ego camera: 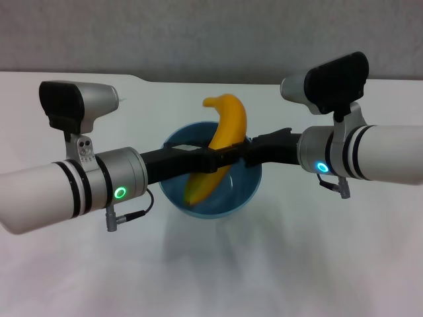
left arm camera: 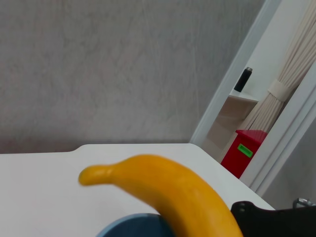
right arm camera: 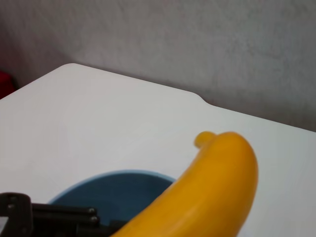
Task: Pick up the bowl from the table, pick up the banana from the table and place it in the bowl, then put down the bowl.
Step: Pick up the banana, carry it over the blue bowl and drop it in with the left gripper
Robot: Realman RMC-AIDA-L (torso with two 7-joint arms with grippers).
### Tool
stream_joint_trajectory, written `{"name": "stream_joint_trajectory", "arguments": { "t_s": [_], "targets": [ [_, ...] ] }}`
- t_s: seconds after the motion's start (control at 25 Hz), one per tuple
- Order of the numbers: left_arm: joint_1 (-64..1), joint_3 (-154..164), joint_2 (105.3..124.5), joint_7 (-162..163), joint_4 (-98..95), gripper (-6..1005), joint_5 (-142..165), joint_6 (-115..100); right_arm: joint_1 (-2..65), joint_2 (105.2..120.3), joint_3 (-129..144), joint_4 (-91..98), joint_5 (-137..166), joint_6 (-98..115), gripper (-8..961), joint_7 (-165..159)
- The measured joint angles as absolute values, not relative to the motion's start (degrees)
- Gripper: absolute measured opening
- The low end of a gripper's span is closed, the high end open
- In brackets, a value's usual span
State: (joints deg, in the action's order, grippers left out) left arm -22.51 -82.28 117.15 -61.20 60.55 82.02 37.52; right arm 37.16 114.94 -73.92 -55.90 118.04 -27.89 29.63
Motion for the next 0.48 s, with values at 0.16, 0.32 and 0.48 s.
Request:
{"name": "stream_joint_trajectory", "arguments": {
  "t_s": [0.16,0.32,0.48],
  "targets": [
    [-22.53,-82.4,117.12,-61.23,60.57,608,81.51,37.68,37.22,114.96,-73.92,-55.7,118.04,-28.04,39,29.68],
    [-22.22,-83.76,116.85,-61.35,60.85,763,80.81,37.93,36.84,114.96,-73.97,-55.45,118.04,-28.05,38,29.7],
    [-20.82,-87.08,116.7,-61.41,61.25,866,80.88,38.47,36.15,114.96,-74.53,-55.03,118.03,-28.15,38,29.71]
  ]
}}
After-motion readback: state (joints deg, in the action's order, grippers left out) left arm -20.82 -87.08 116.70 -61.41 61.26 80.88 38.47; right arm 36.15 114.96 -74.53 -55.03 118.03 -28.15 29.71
